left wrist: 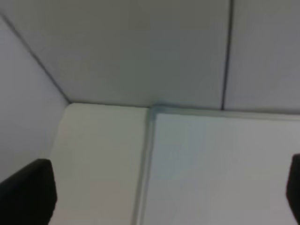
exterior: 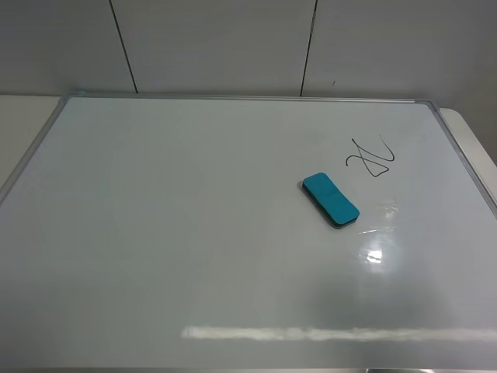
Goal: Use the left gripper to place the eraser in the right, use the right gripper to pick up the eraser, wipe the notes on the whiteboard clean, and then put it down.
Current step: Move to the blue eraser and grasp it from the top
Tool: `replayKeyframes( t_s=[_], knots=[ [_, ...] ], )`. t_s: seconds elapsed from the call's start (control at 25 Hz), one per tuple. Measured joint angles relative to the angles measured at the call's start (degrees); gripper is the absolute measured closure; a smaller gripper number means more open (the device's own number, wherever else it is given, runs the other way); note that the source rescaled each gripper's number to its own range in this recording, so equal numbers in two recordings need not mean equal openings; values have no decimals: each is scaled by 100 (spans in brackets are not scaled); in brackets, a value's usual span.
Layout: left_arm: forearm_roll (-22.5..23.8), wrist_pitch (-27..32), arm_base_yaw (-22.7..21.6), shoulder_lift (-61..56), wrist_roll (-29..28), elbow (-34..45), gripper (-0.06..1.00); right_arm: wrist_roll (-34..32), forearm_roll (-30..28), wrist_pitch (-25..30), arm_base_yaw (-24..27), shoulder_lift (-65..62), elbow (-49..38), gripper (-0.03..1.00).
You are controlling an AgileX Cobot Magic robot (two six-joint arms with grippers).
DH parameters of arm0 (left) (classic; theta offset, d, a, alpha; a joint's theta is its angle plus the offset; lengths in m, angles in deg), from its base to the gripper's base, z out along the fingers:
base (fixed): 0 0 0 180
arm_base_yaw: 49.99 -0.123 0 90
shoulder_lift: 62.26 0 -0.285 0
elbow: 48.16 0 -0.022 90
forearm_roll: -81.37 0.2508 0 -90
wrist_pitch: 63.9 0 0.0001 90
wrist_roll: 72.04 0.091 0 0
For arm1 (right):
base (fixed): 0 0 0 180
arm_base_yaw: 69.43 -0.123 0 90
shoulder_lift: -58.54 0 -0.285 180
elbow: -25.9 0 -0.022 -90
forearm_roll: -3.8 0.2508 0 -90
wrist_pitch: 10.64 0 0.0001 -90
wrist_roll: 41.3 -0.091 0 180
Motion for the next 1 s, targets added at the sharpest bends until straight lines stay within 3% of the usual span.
replayKeyframes(
  t_s=[0.16,0.4,0.64,0.84,1.0],
  knots=[
    [49,10,-460,-1471,15,670,-6,0,0,0,0,0,0,-3],
    [115,20,-508,-3760,20,2041,-6,0,0,0,0,0,0,-3],
    [48,20,-820,-5642,71,3998,-6,0,0,0,0,0,0,-3],
    [-622,-105,-1305,-6795,115,5674,-6,0,0,0,0,0,0,-3],
    [-1277,-368,-1741,-6990,311,6658,-6,0,0,0,0,0,0,-3]
  ],
)
